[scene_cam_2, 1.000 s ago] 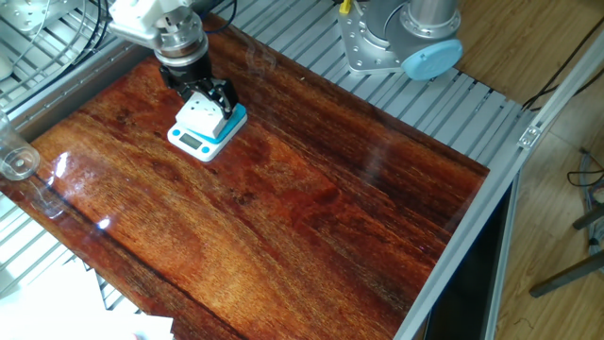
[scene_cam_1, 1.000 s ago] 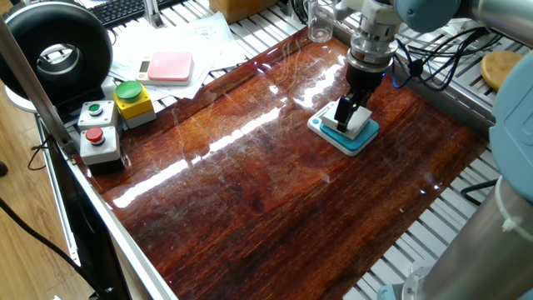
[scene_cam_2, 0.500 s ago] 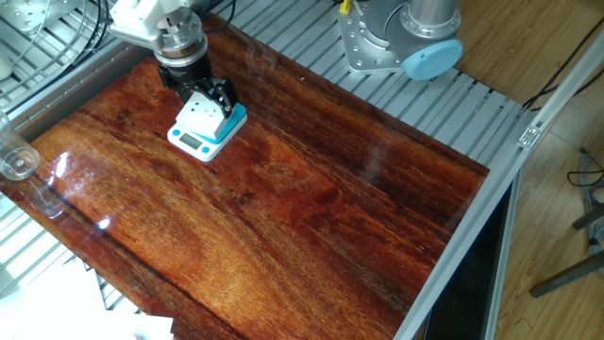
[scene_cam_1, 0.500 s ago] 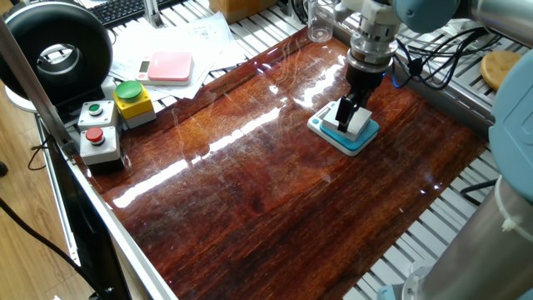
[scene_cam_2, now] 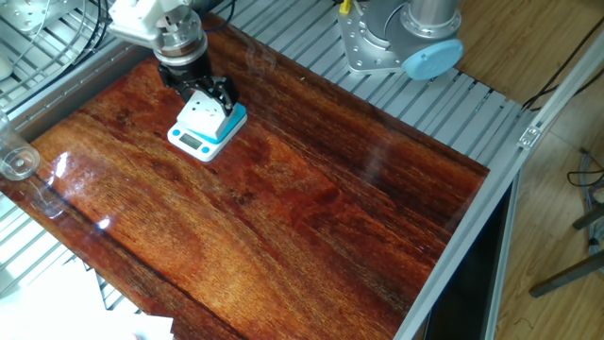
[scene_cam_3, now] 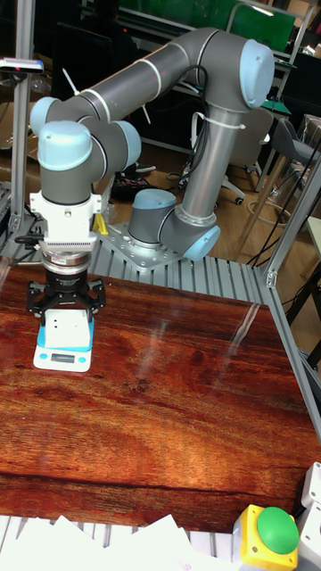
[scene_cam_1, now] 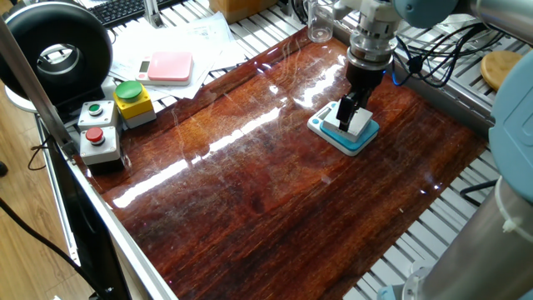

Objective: Place the block on the scale

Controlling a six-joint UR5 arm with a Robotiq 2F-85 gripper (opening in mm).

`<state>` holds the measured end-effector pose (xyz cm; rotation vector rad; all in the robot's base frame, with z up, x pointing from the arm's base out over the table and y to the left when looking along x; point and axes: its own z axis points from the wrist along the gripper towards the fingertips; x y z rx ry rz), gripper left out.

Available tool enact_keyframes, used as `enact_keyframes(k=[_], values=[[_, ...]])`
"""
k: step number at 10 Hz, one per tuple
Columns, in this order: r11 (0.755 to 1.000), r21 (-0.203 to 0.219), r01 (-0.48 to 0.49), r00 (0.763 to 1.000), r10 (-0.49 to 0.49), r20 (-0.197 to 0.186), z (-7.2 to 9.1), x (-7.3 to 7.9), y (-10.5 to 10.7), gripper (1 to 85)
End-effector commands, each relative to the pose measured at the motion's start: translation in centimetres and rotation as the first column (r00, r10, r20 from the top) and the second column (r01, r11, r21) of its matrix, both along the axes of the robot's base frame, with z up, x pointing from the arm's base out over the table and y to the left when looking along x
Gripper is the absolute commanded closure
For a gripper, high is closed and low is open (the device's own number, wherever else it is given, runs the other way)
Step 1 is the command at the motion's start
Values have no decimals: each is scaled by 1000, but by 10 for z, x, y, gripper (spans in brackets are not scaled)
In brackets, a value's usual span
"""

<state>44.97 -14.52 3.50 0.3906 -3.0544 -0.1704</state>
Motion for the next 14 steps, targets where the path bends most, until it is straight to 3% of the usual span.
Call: enact_keyframes(k=[1,4,8,10,11,12,13,14], values=[[1000,15,-4,1000,4,0,7,-1,4,7],[1000,9,-5,1000,5,-12,15,-2,4,7],[1000,-7,30,998,-30,-63,57,-4,25,40],[995,-1,99,990,-98,-103,80,-4,59,150],[989,4,147,983,-146,-114,87,-1,85,197],[979,-8,204,972,-203,-118,88,2,99,293],[967,-13,255,964,-256,-72,86,15,96,510],[961,-33,276,960,-277,-29,84,25,89,663]])
